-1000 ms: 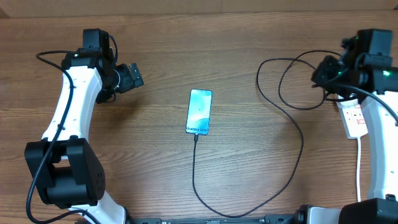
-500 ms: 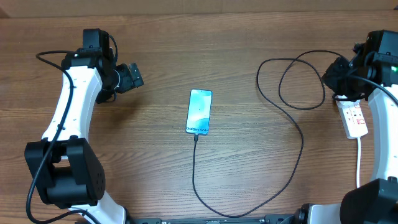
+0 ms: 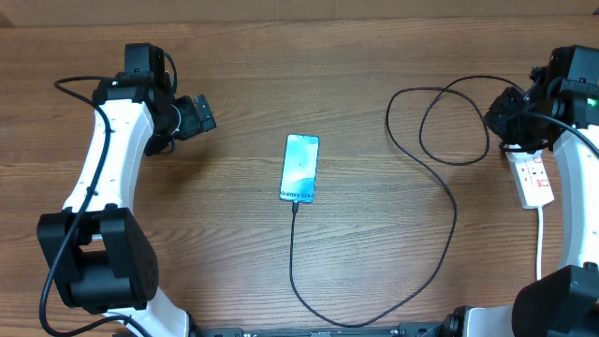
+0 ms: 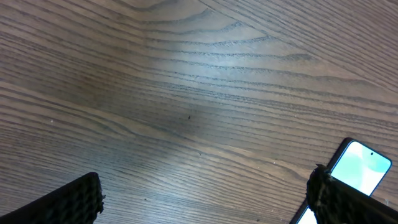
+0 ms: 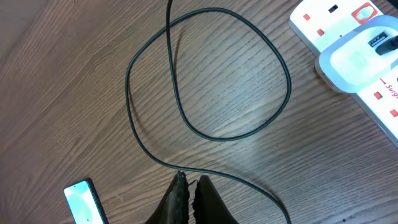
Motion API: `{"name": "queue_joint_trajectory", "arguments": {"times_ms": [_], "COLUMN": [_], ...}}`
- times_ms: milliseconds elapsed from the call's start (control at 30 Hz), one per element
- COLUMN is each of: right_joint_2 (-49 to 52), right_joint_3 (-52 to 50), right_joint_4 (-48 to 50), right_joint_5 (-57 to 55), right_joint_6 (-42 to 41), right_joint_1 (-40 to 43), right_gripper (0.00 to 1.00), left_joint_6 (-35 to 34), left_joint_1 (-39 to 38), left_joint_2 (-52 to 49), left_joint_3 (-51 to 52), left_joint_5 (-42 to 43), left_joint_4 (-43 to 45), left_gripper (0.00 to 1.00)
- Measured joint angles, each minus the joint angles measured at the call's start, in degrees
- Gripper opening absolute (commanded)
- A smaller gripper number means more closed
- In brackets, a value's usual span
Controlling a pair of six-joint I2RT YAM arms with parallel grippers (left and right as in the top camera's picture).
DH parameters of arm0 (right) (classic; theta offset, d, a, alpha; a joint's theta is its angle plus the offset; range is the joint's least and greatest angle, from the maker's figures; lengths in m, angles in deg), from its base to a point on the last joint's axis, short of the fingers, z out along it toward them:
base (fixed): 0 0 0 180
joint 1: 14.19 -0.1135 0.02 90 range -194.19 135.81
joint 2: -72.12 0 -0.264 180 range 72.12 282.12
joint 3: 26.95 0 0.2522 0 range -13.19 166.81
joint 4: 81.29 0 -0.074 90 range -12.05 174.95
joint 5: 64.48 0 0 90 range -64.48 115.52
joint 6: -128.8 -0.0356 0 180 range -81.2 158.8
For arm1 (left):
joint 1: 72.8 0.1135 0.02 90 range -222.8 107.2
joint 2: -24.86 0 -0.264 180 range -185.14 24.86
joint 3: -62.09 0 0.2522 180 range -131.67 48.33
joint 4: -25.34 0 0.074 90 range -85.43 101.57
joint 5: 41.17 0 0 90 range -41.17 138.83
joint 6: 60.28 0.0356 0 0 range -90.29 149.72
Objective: Plug charger to phone and switch on socket
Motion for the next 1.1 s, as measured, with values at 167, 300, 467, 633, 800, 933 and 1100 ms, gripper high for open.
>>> {"name": "queue_joint_trajectory", "arguments": {"times_ms": [167, 300, 467, 633, 800, 933, 1100], "right_joint_2": [0.0, 0.0, 0.0, 0.0, 0.0, 0.0, 0.0], "right_joint_3": [0.0, 0.0, 0.0, 0.0, 0.0, 0.0, 0.0], "right_joint_4": [0.02, 0.02, 0.0, 0.02, 0.02, 0.04, 0.02], "right_joint_5": [0.02, -0.22, -0.81, -1.6, -2.21, -2.56, -3.23], "right_joint_6": [0.02, 0.0, 0.02, 0.04, 0.0, 0.0, 0.02], "right_joint_1": [0.0, 0.0, 0.0, 0.0, 0.0, 0.0, 0.0], "right_gripper": [0.05, 0.05, 0.05, 0.06, 0.08, 0.09, 0.13], "left_joint_6": [0.0, 0.02, 0.0, 0.0, 0.02, 0.0, 0.02], "left_joint_1": [0.0, 0.0, 0.0, 0.0, 0.0, 0.0, 0.0], "left_joint_2": [0.0, 0.0, 0.0, 0.0, 0.0, 0.0, 0.0], "left_joint_3": [0.0, 0.0, 0.0, 0.0, 0.0, 0.0, 0.0], "left_joint_5": [0.0, 0.0, 0.0, 0.0, 0.0, 0.0, 0.0], "left_joint_4": [0.0, 0.0, 0.0, -0.02, 0.0, 0.0, 0.0], "left_gripper": [1.0, 1.0, 1.0, 1.0, 1.0, 1.0, 1.0]}}
